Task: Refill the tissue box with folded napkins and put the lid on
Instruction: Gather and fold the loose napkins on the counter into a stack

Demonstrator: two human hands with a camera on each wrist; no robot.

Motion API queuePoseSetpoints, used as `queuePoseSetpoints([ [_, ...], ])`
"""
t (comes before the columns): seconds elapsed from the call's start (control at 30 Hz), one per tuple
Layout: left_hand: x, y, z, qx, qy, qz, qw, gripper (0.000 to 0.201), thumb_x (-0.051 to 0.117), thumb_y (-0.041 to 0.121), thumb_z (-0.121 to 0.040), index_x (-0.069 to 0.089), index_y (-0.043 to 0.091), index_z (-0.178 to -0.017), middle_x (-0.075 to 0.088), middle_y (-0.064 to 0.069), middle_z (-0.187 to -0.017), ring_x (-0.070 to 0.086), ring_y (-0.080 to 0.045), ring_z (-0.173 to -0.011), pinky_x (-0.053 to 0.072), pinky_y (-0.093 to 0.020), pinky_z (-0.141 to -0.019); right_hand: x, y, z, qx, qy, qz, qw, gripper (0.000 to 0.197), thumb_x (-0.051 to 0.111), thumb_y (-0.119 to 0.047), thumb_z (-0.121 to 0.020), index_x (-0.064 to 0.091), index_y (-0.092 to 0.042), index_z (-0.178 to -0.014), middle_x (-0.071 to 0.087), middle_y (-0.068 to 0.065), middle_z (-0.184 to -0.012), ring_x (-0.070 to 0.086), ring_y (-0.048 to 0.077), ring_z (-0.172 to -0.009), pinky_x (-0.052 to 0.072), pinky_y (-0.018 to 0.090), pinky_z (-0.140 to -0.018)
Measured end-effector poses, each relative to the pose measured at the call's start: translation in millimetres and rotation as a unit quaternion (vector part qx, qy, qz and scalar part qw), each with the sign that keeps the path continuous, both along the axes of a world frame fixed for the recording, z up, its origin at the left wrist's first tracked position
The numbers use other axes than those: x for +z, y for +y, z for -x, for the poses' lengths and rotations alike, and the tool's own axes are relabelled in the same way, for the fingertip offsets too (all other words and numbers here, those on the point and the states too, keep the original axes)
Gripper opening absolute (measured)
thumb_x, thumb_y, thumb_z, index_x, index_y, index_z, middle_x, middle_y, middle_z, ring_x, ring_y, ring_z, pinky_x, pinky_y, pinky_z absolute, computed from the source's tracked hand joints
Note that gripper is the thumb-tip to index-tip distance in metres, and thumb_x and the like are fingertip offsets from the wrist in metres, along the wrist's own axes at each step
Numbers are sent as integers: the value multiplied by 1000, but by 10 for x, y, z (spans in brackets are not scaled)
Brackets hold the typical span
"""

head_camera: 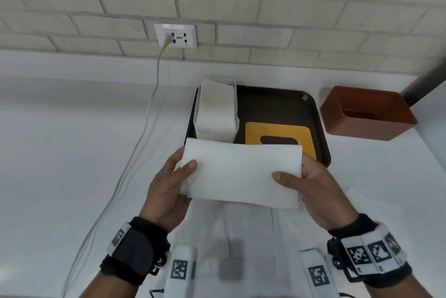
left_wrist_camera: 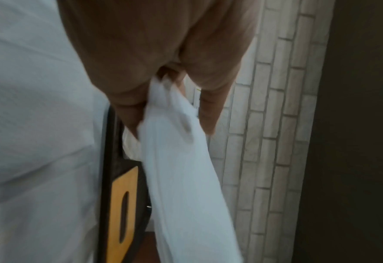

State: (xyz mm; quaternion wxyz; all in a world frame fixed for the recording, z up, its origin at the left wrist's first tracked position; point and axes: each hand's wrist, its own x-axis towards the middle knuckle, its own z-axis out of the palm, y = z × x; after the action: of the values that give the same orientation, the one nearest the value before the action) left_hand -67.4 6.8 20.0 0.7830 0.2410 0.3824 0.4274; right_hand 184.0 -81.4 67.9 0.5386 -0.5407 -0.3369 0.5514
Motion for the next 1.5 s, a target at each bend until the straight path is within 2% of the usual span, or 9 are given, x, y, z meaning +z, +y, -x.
queuePoseSetpoints([
  [0.2, -149, -116, -151, -67, 4, 42, 997, 56, 72, 9, -85, 56, 15, -138, 64, -14, -136, 65, -33, -118, 60, -47, -86, 191, 88, 23, -26, 17, 24, 999, 39, 65, -13, -86, 65, -17, -124, 75, 7, -115, 72, 26, -105, 59, 39, -86],
  [0.37, -238, -257, -277, -54, -29, 84, 995, 57, 71, 17, -86, 55, 39, -137, 67, -2, -133, 67, -31, -117, 58, -54, -88, 88, 121, 30, -27, 8, 87, 996, 31, 67, -18, -90, 66, -25, -120, 76, 0, -110, 73, 21, -101, 60, 41, -82],
  [0.57, -296, -253, -192, -66, 47, 37, 996, 42, 78, 5, -81, 63, 18, -118, 70, -10, -117, 72, -26, -95, 60, -39, -70, -69, 50, -71, -27, -14, 118, 992, 40, 70, -9, -88, 63, -25, -123, 76, -1, -110, 72, 21, -100, 59, 37, -77],
  [0.67, -322, -226, -161, -57, 113, -24, 992, 44, 76, 10, -79, 60, 15, -120, 68, -14, -118, 70, -24, -95, 60, -38, -74, -86, 42, -103, -16, -39, 111, 993, 40, 69, -6, -89, 62, -26, -122, 76, -3, -109, 73, 16, -98, 59, 28, -71],
  [0.77, -320, -207, -147, -62, 132, -57, 988, 41, 64, 2, -94, 55, 20, -130, 70, -11, -118, 70, -24, -100, 60, -41, -82, -122, 21, -106, 15, -63, 110, 992, 47, 74, -9, -83, 60, -19, -128, 73, 2, -119, 70, 19, -109, 57, 30, -86],
  [1.0, -252, -233, -165, -96, 101, -29, 990, 34, 61, 11, -95, 58, 25, -127, 73, -7, -109, 70, -26, -98, 59, -41, -76, -130, -37, -70, 30, -72, 147, 986, 54, 68, -33, -91, 42, -43, -138, 65, -3, -123, 66, 22, -110, 62, 38, -74],
  [1.07, -249, -248, -190, -105, 102, -32, 989, 45, 66, 9, -89, 54, 25, -130, 70, -12, -117, 69, -32, -103, 59, -46, -80, -167, -24, -71, 32, -79, 151, 985, 54, 66, -29, -93, 41, -40, -140, 65, -4, -122, 66, 20, -109, 60, 34, -71],
  [1.2, -243, -229, -169, -123, 103, -62, 985, 51, 67, 3, -90, 53, 28, -132, 70, -9, -120, 71, -27, -102, 59, -39, -80, -276, -20, -99, 48, -93, 152, 983, 52, 65, -18, -95, 46, -33, -141, 67, -14, -125, 63, 8, -115, 51, 32, -96],
  [1.5, -146, -28, -32, -102, 204, -248, 941, 70, 76, 13, -85, 44, 44, -139, 62, 1, -125, 66, -20, -108, 58, -35, -85, -353, -90, -293, 16, -54, 67, 996, 64, 77, -8, -76, 55, -22, -134, 70, 4, -125, 66, 24, -116, 55, 42, -94],
])
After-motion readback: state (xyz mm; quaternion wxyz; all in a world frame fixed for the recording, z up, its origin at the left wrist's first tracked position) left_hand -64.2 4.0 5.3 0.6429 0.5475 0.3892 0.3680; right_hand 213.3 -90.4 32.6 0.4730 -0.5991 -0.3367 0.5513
